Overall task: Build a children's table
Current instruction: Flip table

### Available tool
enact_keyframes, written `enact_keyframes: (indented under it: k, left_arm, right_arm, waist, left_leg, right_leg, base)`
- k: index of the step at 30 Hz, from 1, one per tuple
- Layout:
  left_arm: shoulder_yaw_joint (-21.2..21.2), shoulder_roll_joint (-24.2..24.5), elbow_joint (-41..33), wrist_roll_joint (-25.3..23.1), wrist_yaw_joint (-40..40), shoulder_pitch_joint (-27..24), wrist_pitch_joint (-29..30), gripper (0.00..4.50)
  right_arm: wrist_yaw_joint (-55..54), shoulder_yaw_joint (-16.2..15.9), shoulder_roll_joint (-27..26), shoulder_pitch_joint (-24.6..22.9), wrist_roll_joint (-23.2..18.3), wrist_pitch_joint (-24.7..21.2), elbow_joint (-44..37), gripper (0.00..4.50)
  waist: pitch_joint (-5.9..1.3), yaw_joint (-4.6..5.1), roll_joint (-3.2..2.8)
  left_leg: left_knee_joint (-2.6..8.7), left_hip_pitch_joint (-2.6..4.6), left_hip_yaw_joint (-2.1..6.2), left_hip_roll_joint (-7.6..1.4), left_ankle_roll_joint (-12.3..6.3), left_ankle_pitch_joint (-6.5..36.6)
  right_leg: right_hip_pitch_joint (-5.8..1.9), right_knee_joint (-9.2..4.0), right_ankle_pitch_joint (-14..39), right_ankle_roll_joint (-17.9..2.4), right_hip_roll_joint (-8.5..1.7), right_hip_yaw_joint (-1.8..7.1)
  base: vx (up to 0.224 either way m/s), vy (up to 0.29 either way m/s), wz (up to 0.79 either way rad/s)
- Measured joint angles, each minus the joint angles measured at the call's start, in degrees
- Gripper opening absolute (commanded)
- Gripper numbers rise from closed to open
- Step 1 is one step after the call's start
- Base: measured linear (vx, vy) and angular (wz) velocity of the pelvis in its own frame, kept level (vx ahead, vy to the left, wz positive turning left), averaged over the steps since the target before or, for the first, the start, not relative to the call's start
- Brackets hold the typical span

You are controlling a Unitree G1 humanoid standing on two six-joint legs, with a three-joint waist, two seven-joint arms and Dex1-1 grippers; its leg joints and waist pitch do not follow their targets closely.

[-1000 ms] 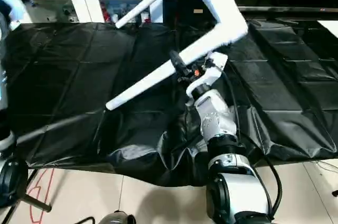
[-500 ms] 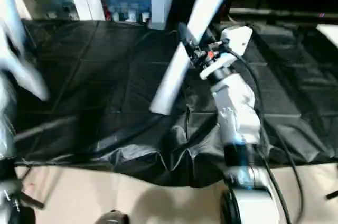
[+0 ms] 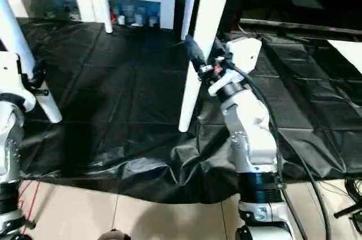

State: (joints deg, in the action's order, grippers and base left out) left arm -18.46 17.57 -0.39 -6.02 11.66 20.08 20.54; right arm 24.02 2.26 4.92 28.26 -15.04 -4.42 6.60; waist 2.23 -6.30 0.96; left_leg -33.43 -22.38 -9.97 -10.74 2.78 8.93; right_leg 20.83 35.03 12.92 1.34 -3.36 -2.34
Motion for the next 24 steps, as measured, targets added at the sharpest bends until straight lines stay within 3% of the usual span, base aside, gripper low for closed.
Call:
enact_keyframes:
  k: [3, 4, 7, 8, 16, 20, 24]
  left_arm:
    - [0.7, -1.5, -0.6, 0.5, 0.4, -2.9, 0.2, 2.79]
    - [0.6, -1.8, -0.7, 1.0, 0.5, -3.9, 0.3, 2.79]
    - [0.0, -2.8, -3.6, 3.0, 0.7, -9.1, -1.3, 2.95]
    - [-0.3, -3.2, -3.9, 3.5, 0.9, -10.2, -1.4, 3.22]
    - [0.8, -7.7, -17.5, 9.7, 4.3, -22.0, -3.7, 3.81]
    - [2.9, -10.2, -24.1, 14.3, 5.2, -25.9, -1.0, 3.93]
    - [6.2, -11.4, -27.9, 12.3, 3.6, -28.9, -0.1, 3.93]
  right_arm:
    - [0.0, -1.5, -0.6, -3.8, 1.7, -0.3, 6.7, 2.82]
    - [0.1, -1.9, -0.6, -4.7, 1.7, -0.5, 7.8, 2.82]
    - [0.4, -2.6, 0.0, -8.3, 1.7, -0.8, 6.5, 3.0]
    - [0.3, -2.6, 0.5, -8.8, 1.7, -1.3, 5.9, 3.23]
    - [-1.7, -2.7, 2.0, -20.5, 0.6, -9.3, -13.8, 3.68]
    - [-2.8, -2.4, 4.2, -25.0, -0.4, -13.7, -21.2, 3.68]
    - [-4.0, -1.0, 5.2, -28.1, -1.0, -18.8, -25.3, 3.68]
  waist:
    - [0.18, 0.07, -0.09]
    - [0.38, 0.19, -0.39]
    - [0.43, 0.47, -0.48]
    - [0.44, 0.48, -0.48]
    - [0.36, 0.4, -0.3]
    - [0.38, 0.95, -0.25]
    - [0.3, 1.36, 0.08]
  left_leg:
    - [0.04, -0.14, -0.02, 0.1, 0.0, 0.0]
    - [0.06, -0.36, -0.04, 0.13, 0.0, 0.0]
    - [0.16, -1.12, -0.13, -0.01, 0.02, -0.1]
    - [0.16, -1.19, -0.13, -0.1, 0.03, -0.1]
    - [0.24, -1.21, -0.26, -0.14, 0.01, -0.1]
    - [0.38, -0.69, -0.37, -0.14, 0.02, 0.0]
    - [0.62, -0.59, -0.32, -0.17, 0.04, 0.0]
  right_leg:
    - [0.16, -0.06, 0.0, 0.0, -0.06, 0.11]
    - [0.4, -0.06, 0.0, 0.0, -0.07, 0.15]
    - [0.9, 0.02, -0.5, -0.5, 0.02, 0.12]
    - [0.99, 0.05, -0.5, -0.5, 0.09, 0.06]
    - [0.99, -0.12, -0.2, -0.6, 0.11, 0.12]
    - [0.78, -0.06, 0.0, -0.1, 0.09, 0.21]
    - [0.96, 0.01, 0.0, 0.0, 0.09, 0.1]
  base:
    - [0.0, 0.0, 0.0]
    - [0.0, 0.0, 0.0]
    - [0.0, 0.0, 0.0]
    - [0.0, 0.0, 0.0]
    - [0.0, 0.0, 0.0]
    - [0.0, 0.0, 0.0]
    - [0.0, 0.0, 0.0]
